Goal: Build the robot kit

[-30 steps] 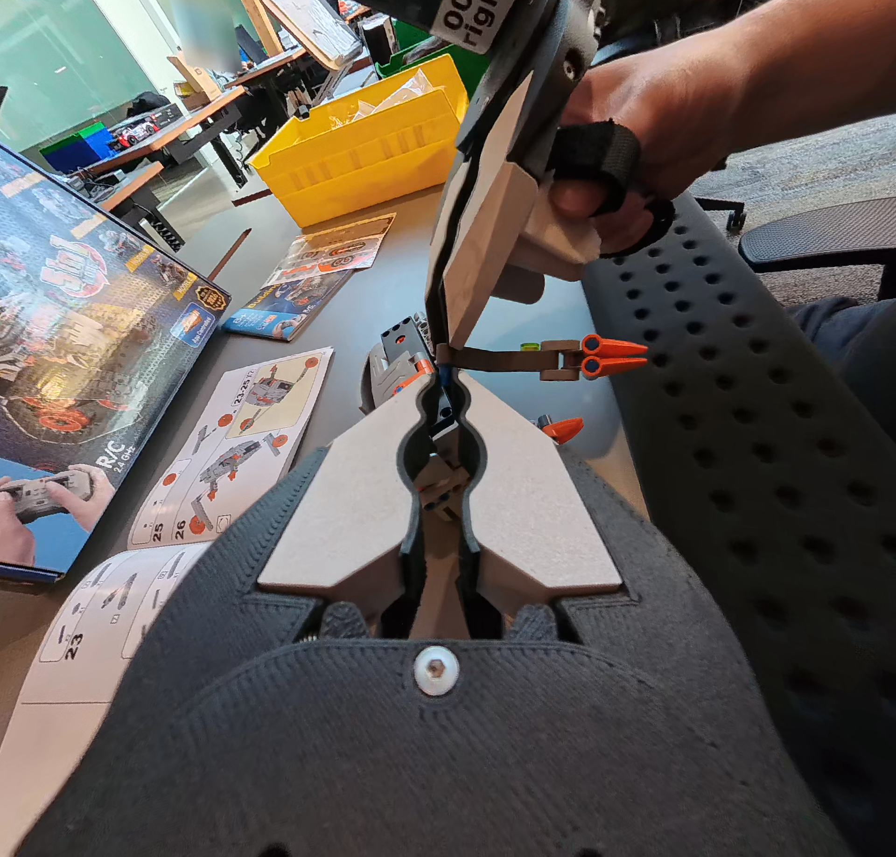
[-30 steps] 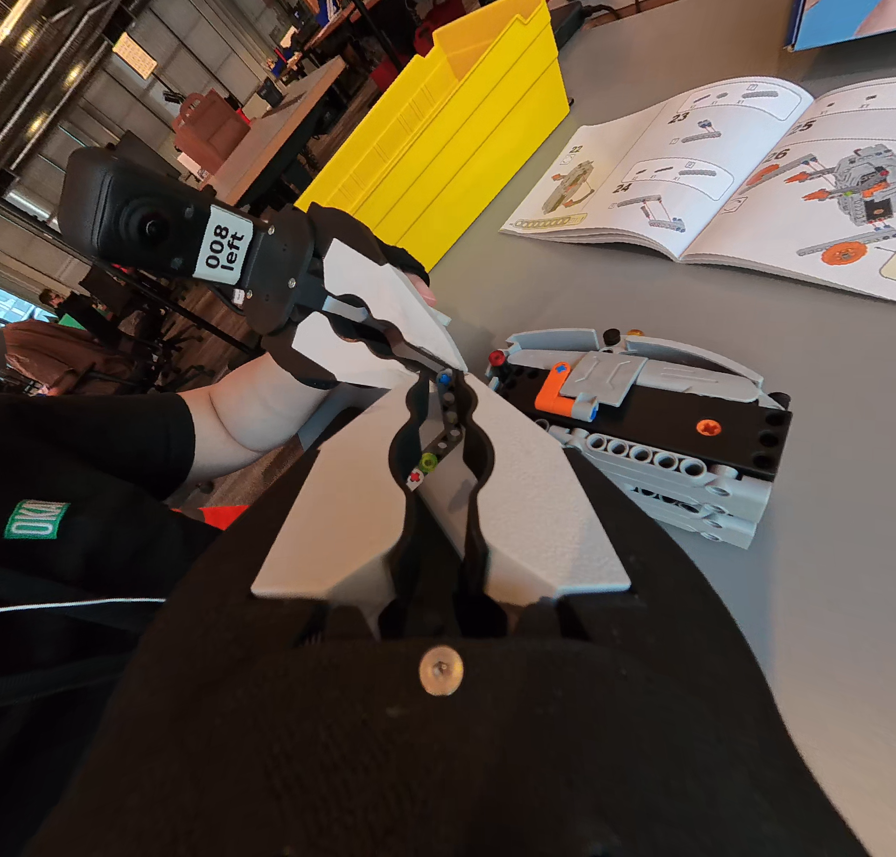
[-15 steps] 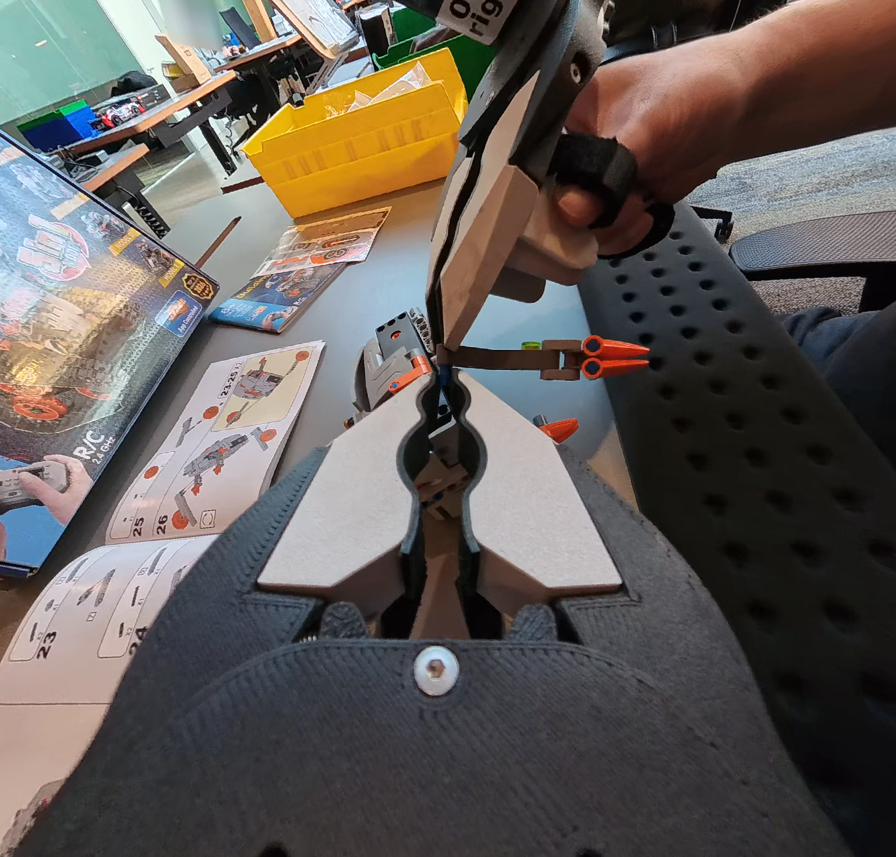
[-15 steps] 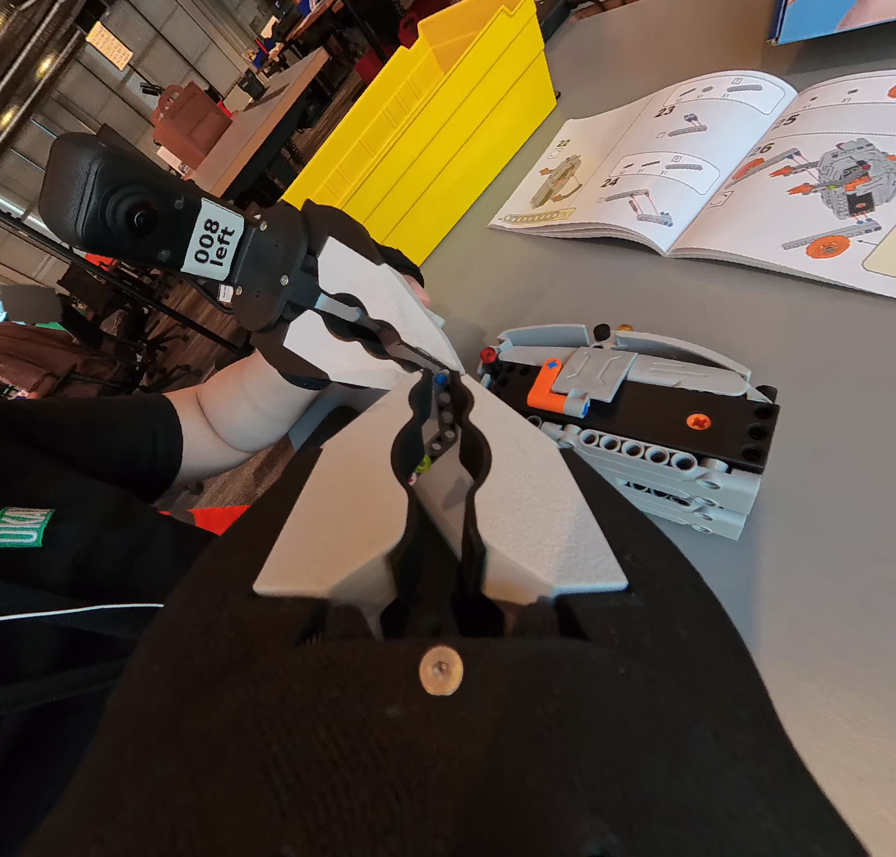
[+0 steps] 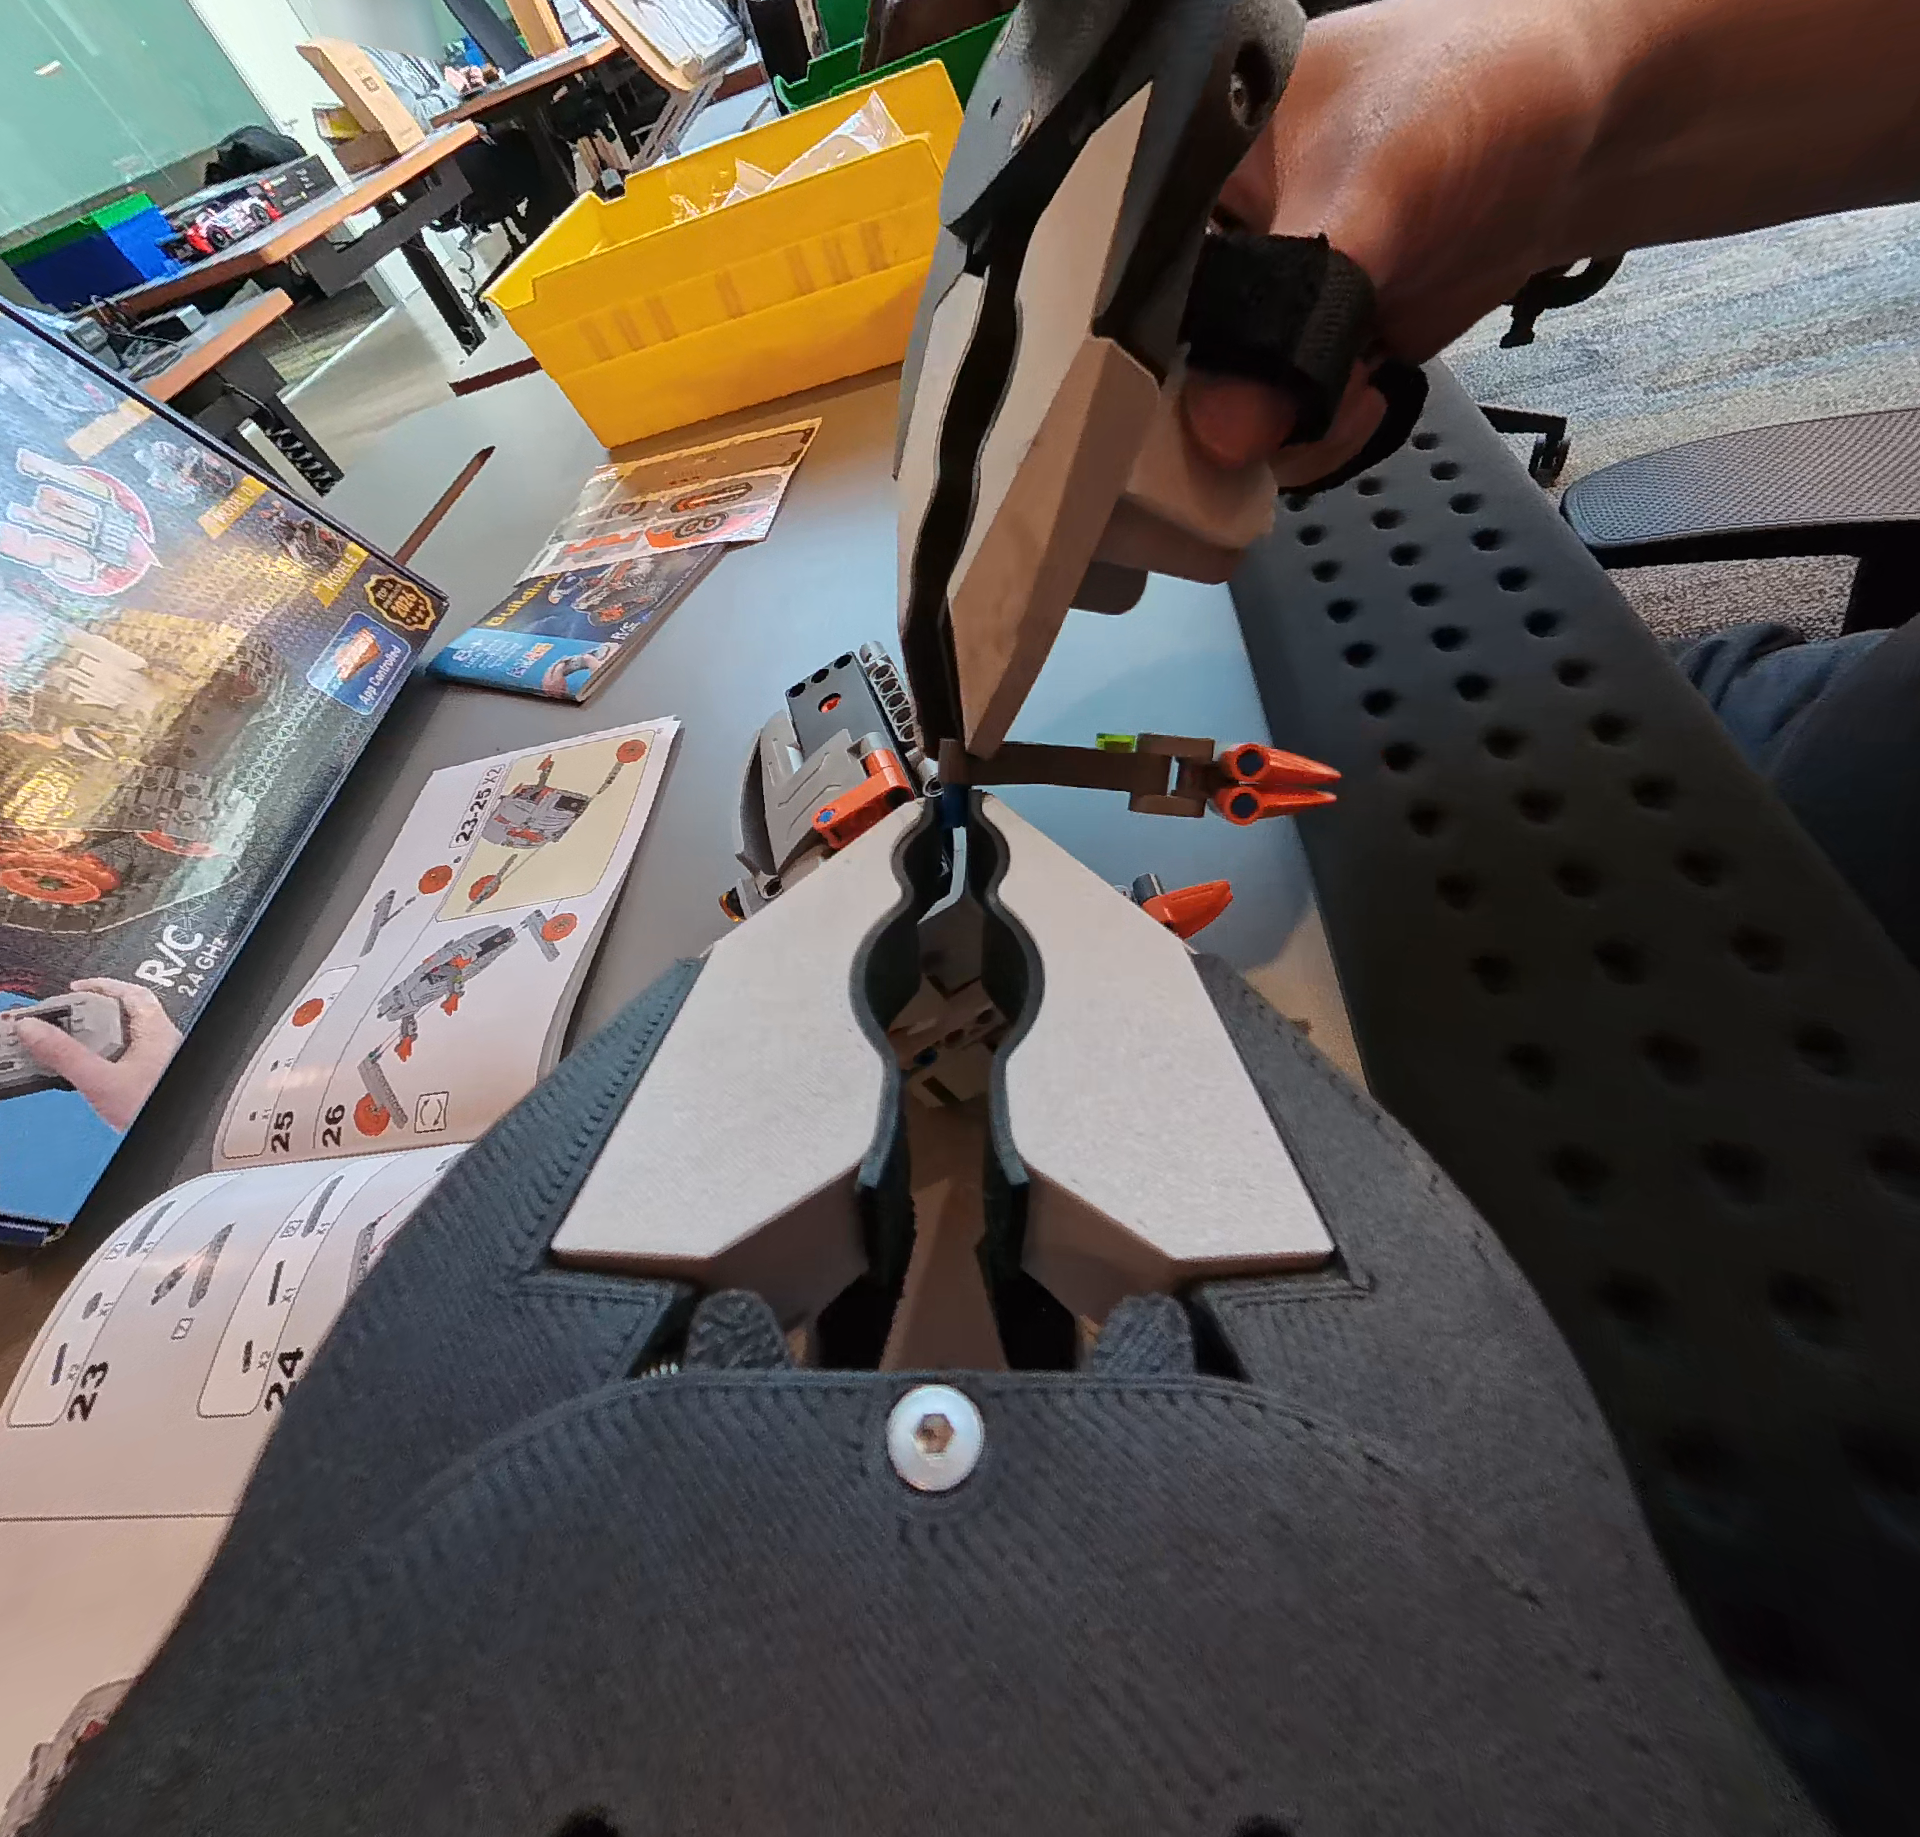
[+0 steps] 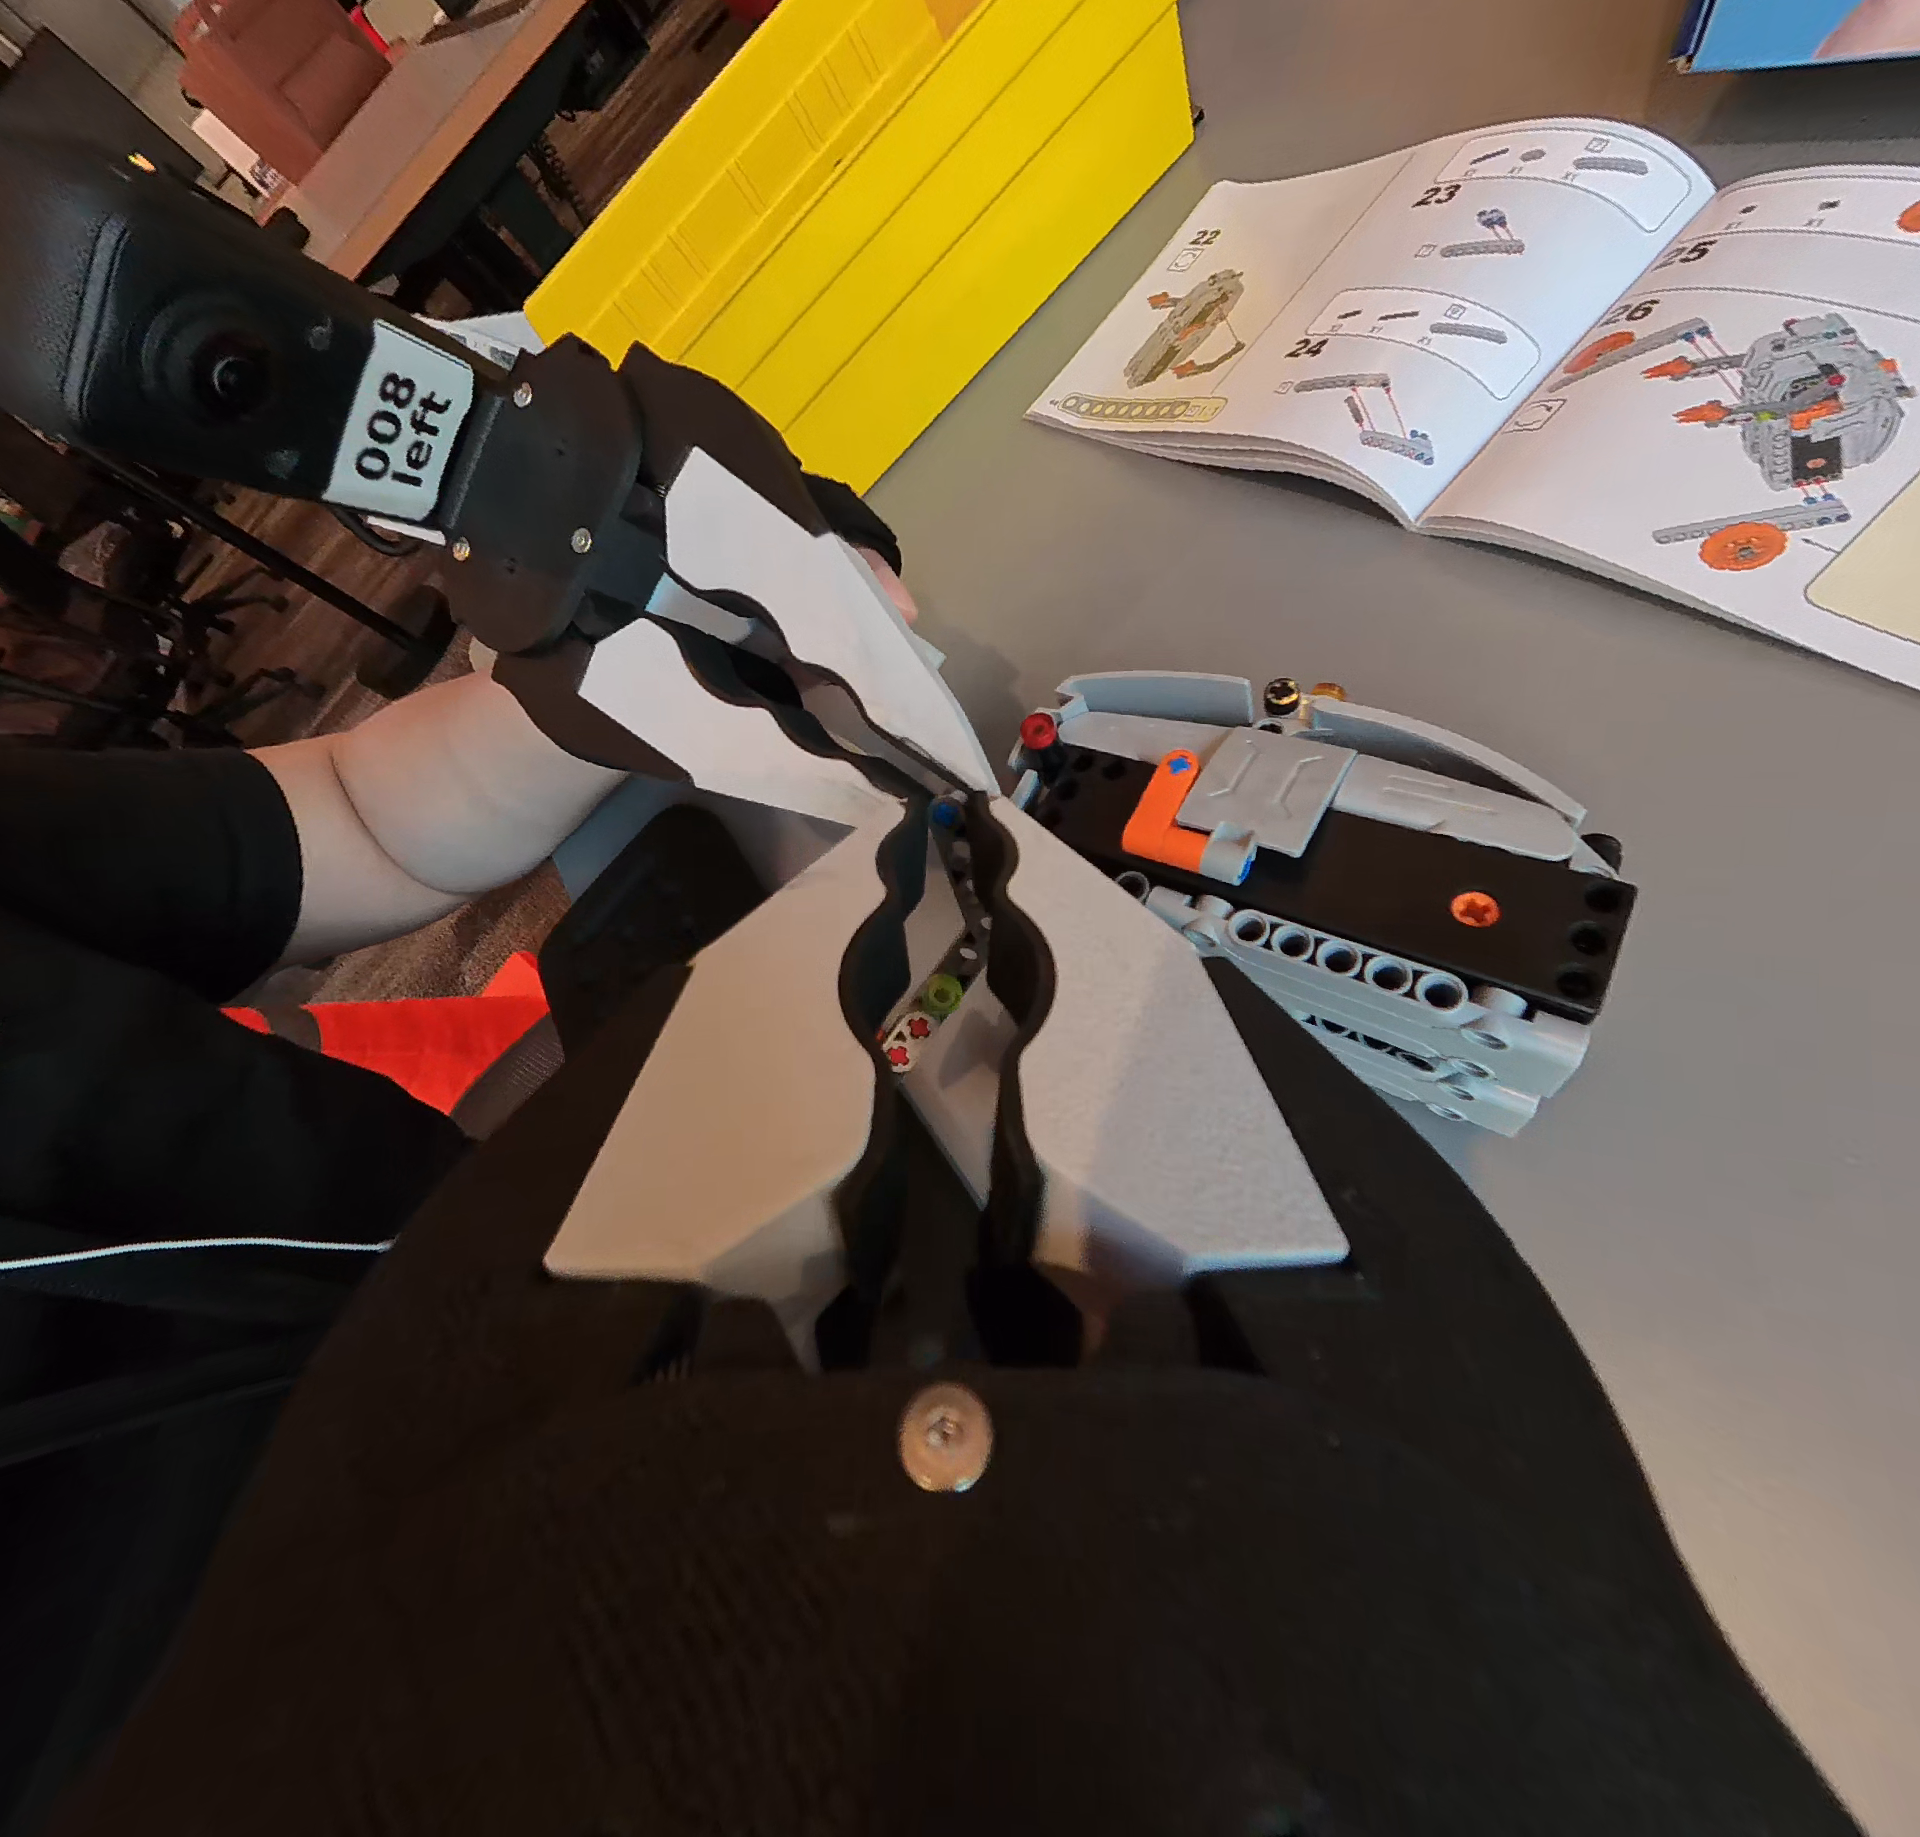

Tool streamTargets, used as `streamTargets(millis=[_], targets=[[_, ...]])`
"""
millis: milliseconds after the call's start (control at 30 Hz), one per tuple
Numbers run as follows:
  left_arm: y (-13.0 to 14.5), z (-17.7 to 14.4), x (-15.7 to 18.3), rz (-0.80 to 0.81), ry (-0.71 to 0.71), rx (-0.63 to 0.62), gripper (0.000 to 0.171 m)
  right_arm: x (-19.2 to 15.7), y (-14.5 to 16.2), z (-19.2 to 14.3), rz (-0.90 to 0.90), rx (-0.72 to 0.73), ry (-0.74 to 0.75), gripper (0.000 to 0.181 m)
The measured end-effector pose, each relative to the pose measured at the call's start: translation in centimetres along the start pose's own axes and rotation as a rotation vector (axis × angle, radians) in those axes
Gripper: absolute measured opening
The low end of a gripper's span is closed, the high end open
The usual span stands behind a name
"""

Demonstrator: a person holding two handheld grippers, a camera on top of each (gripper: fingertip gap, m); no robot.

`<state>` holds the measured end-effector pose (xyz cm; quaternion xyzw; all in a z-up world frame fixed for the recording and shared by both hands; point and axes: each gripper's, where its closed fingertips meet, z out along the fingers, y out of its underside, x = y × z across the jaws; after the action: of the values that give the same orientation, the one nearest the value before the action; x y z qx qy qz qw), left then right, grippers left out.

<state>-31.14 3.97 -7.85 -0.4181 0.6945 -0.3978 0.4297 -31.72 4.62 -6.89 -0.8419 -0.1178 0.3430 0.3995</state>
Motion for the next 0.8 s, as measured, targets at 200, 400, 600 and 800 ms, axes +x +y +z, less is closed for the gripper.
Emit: streamTargets(millis=[200, 400, 600, 800], targets=[[0.0, 0.0, 0.0, -0.003, 0.002, -0.002, 0.002, 0.1, 0.1, 0.1, -0.007, -0.013, 0.007, 0.007], [-0.6, -0.4, -0.3, -0.009, -0.007, 0.039, 0.004, -0.2, -0.4, -0.2, -0.003, 0.017, -0.006, 0.006], [-0.6, -1.4, -3.0, -0.143, -0.06, 0.086, 0.069, 1.4, -1.2, -0.8, -0.158, -0.093, 0.139, 0.006], [3.7, 1.4, -2.1, -0.272, -0.002, -0.089, 0.088, 2.1, -0.4, 0.8, -0.224, -0.272, 0.183, 0.006]])
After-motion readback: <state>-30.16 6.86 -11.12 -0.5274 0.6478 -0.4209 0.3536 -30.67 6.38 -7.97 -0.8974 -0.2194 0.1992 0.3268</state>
